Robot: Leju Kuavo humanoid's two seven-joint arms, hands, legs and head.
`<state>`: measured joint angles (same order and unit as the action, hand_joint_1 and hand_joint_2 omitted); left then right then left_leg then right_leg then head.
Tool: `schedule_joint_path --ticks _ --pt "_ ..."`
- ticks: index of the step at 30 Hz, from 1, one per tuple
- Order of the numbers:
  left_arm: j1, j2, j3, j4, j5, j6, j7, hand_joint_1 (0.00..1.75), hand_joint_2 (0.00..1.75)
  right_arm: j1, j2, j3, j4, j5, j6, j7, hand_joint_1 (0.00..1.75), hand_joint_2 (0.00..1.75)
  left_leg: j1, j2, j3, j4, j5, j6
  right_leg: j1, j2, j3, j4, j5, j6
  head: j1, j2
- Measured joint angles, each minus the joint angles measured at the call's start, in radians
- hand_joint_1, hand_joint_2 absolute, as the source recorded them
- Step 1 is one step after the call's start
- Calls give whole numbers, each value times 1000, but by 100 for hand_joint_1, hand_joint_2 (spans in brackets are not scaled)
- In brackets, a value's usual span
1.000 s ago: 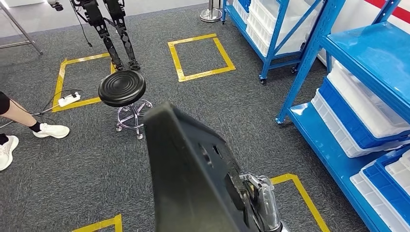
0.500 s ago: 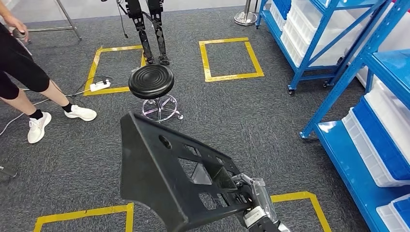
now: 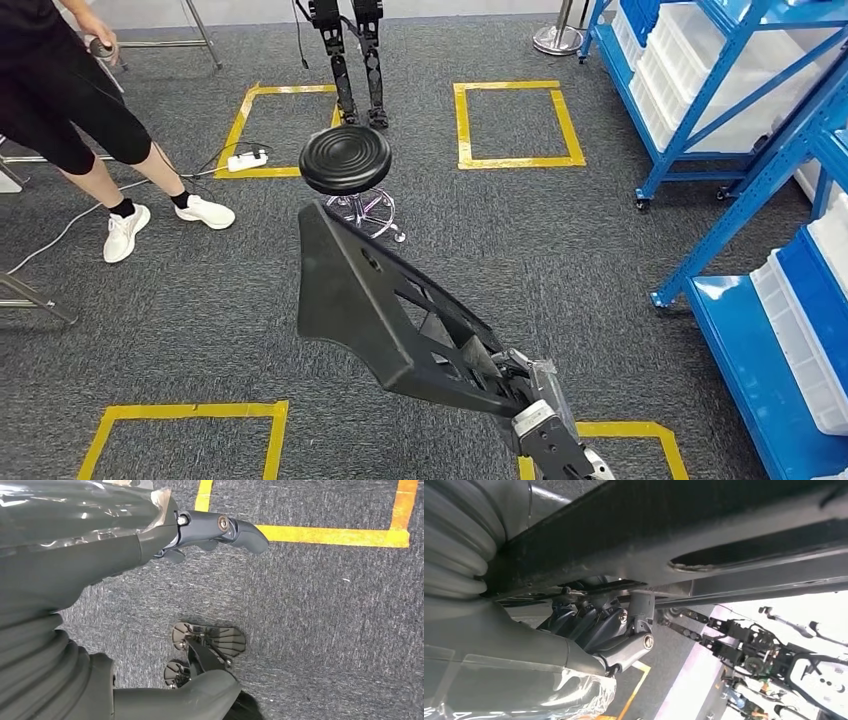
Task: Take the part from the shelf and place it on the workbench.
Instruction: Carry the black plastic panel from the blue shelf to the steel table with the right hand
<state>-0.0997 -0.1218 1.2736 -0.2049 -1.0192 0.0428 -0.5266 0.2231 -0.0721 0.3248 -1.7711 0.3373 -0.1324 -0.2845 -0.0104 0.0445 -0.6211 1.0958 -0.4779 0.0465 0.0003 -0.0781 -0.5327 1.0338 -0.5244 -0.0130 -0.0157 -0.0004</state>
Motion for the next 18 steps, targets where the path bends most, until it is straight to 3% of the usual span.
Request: schedule_joint_path --ticks 2,4,6,8,9,11,12,14,15,16,18 --pt "-4 3 -4 0 -6 0 0 0 175 -1 12 -14 0 9 8 2 175 175 -15 22 24 -54 7 15 0 -18 1 -3 -2 2 0 0" --pt "-3 4 -6 0 -11 0 0 0 175 0 21 -25 -4 17 11 3 175 175 -16 3 29 -72 14 22 3 -34 3 -9 -3 5 -1 0" --pt "-1 4 -9 0 -15 -1 0 0 175 2 27 -34 -12 25 11 4 175 175 -9 -17 47 -104 30 25 4 -7 -3 13 -15 9 -1 0" --pt "-3 3 -15 0 -17 -2 0 0 175 6 31 -44 -20 29 12 4 175 175 -1 -38 57 -121 40 26 -3 47 -50 112 -57 8 2 0" --pt "-4 3 -18 0 -18 -2 0 0 175 10 31 -47 -22 30 12 4 175 175 2 -51 57 -122 41 28 -7 64 -84 178 -82 9 2 0" --pt "-4 2 -21 0 -18 -3 0 0 175 17 32 -53 -23 33 13 4 175 175 8 -77 56 -120 41 24 -20 74 -128 254 -101 24 3 0" --pt "-3 2 -22 0 -18 -3 0 0 175 19 32 -55 -24 35 13 4 175 175 12 -90 56 -117 40 19 -27 75 -123 239 -86 39 3 0" --pt "-2 2 -22 0 -18 -3 1 0 175 20 33 -57 -26 37 14 4 175 175 23 -114 52 -101 31 1 -47 92 -71 122 -31 75 5 0" --pt "-2 3 -22 0 -18 -3 1 0 175 19 35 -57 -27 38 15 4 175 175 26 -126 45 -85 23 -11 -52 106 -46 65 -10 83 7 0" --pt "-3 3 -22 0 -18 -3 0 0 175 21 37 -58 -29 39 18 4 175 175 27 -135 38 -72 16 -21 -55 117 -30 30 0 81 7 0" --pt "-1 4 -23 0 -18 -3 0 0 175 25 40 -60 -34 44 24 0 175 175 29 -148 27 -61 10 -36 -49 120 -23 18 0 61 7 0"
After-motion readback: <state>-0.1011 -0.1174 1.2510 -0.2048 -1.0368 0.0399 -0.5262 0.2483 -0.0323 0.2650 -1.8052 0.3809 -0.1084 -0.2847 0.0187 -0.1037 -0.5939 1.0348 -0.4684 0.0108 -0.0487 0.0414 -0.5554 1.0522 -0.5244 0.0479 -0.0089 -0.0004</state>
